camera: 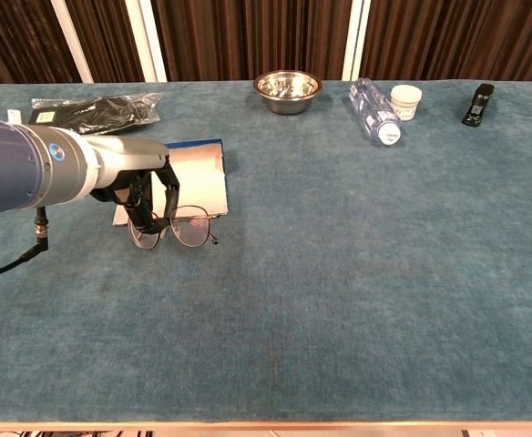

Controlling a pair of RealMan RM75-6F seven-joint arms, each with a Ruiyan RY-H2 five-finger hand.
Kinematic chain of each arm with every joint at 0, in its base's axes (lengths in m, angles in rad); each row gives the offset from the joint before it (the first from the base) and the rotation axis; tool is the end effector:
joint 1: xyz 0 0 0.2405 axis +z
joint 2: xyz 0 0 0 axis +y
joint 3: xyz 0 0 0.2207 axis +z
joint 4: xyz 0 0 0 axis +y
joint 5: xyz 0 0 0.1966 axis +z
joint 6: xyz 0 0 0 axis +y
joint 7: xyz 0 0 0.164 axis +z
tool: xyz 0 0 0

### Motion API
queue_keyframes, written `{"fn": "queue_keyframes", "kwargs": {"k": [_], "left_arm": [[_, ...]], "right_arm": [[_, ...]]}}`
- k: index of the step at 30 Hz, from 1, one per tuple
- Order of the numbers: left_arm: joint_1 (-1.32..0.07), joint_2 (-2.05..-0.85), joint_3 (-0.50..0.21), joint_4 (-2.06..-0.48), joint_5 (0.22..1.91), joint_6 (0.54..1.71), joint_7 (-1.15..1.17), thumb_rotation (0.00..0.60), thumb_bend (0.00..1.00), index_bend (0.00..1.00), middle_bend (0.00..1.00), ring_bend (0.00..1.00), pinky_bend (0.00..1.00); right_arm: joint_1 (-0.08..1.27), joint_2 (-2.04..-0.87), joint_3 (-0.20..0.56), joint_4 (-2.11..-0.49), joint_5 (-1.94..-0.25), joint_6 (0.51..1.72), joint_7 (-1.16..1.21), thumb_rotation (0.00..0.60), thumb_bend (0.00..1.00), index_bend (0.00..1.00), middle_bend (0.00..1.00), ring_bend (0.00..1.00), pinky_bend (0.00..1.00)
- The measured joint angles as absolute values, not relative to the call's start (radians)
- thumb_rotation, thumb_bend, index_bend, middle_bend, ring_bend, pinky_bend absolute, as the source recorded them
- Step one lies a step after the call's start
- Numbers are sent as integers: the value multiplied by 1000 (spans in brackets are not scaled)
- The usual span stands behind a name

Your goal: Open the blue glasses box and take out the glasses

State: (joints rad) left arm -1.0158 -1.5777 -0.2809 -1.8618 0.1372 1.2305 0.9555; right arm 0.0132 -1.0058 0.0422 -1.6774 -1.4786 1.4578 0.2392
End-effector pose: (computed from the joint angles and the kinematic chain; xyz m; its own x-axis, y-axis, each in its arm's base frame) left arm -0.0703 0.3017 -0.0292 0.4398 0.5514 0.7089 0.8808 -0.1108 -0.4603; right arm -0.2890 -0.1750 0.1784 0.2087 -0.0450 0.9769 -0.9732 0.0889 0.2120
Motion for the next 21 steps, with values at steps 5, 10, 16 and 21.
{"fn": "queue_keyframes", "kwargs": {"k": [5, 10, 16, 21], "left_arm": [[-1028, -1587, -284, -1842, 118, 1228, 954, 600, 469, 558, 1000, 1000, 1000], [-1039, -1604, -281, -1805, 116, 1212, 949, 600, 464, 548, 1000, 1000, 1000], [-1051, -1622, -268, -1767, 115, 1189, 949, 600, 406, 530, 1000, 1000, 1000], [-1059, -1630, -251, -1743, 120, 1178, 955, 600, 386, 516, 1000, 1000, 1000]], "right_arm": [[12, -1005, 42, -1678, -1478, 1459, 239, 600, 205, 0, 0, 0, 199], [13, -1005, 43, -1679, -1477, 1457, 240, 600, 204, 0, 0, 0, 199], [13, -1005, 43, -1679, -1477, 1457, 241, 600, 204, 0, 0, 0, 199], [13, -1005, 42, -1679, -1477, 1457, 240, 600, 204, 0, 0, 0, 199]]}}
